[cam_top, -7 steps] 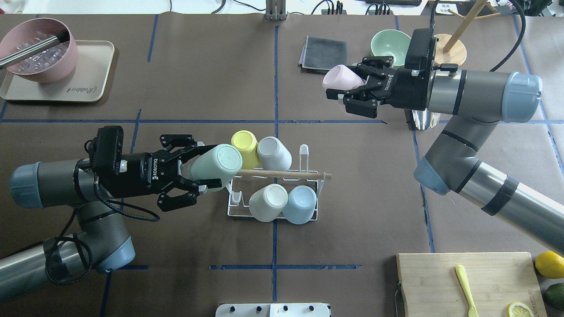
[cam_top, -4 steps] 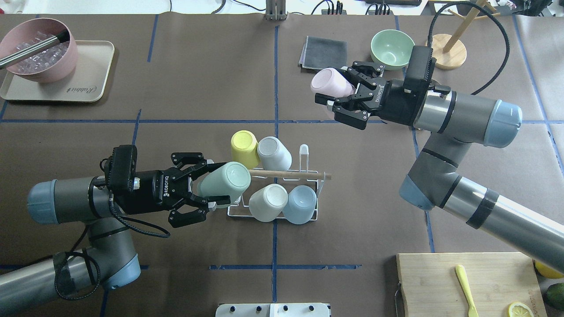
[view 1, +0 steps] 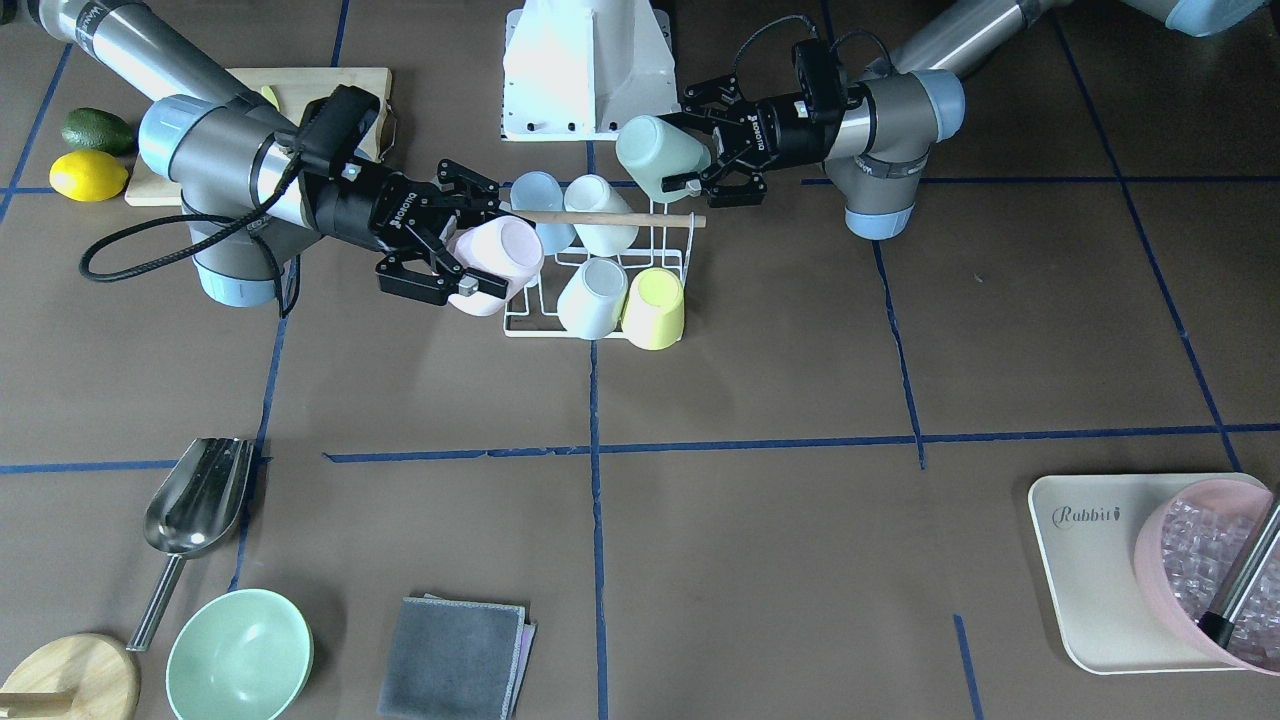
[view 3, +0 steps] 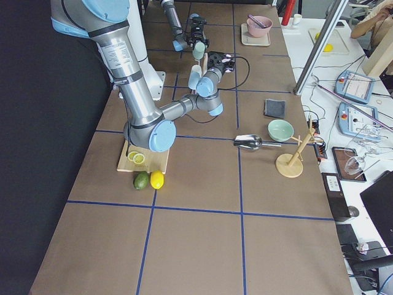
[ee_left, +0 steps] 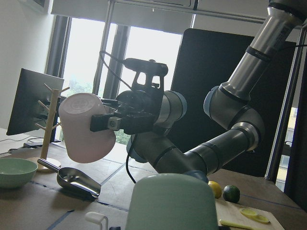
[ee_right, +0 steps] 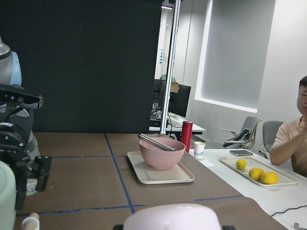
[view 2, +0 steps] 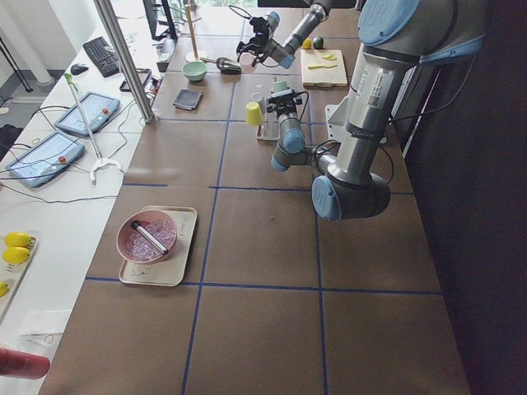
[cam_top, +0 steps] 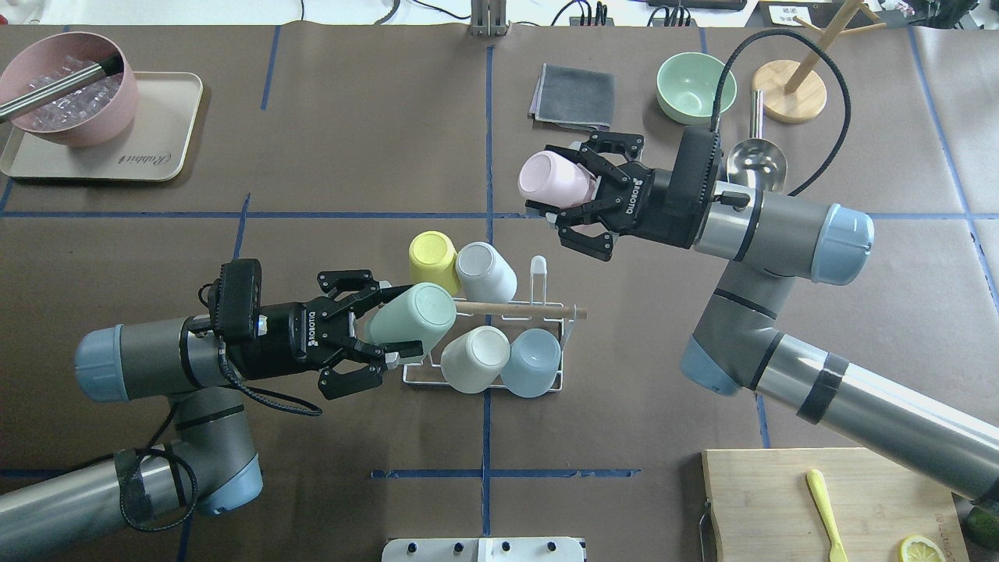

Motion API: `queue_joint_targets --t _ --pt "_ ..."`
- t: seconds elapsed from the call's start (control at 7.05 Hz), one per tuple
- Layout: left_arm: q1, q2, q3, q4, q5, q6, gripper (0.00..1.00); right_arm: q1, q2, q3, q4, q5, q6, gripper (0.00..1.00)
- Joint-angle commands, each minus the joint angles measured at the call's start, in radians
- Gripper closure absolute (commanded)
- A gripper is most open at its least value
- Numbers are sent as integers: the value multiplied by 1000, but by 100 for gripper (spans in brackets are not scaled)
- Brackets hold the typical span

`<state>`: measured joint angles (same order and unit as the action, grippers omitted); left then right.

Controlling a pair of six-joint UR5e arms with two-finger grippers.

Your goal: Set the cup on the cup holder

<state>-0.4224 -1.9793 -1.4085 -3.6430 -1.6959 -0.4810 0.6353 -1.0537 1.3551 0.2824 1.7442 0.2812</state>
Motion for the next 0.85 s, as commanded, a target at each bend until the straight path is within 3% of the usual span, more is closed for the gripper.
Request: queue_joint_targets --t 0.0,0.43,0.57,0.71 --pt "8 -1 19 -5 9 -1 91 -22 55 -60 -2 1 -22 100" --pt "22 0 31 -11 9 4 85 -92 40 -76 3 -2 -42 100" --pt "22 7 31 -28 9 4 75 -111 32 -76 9 -2 -42 100" --pt "22 13 31 -29 10 4 51 -121 21 -74 11 0 -43 100"
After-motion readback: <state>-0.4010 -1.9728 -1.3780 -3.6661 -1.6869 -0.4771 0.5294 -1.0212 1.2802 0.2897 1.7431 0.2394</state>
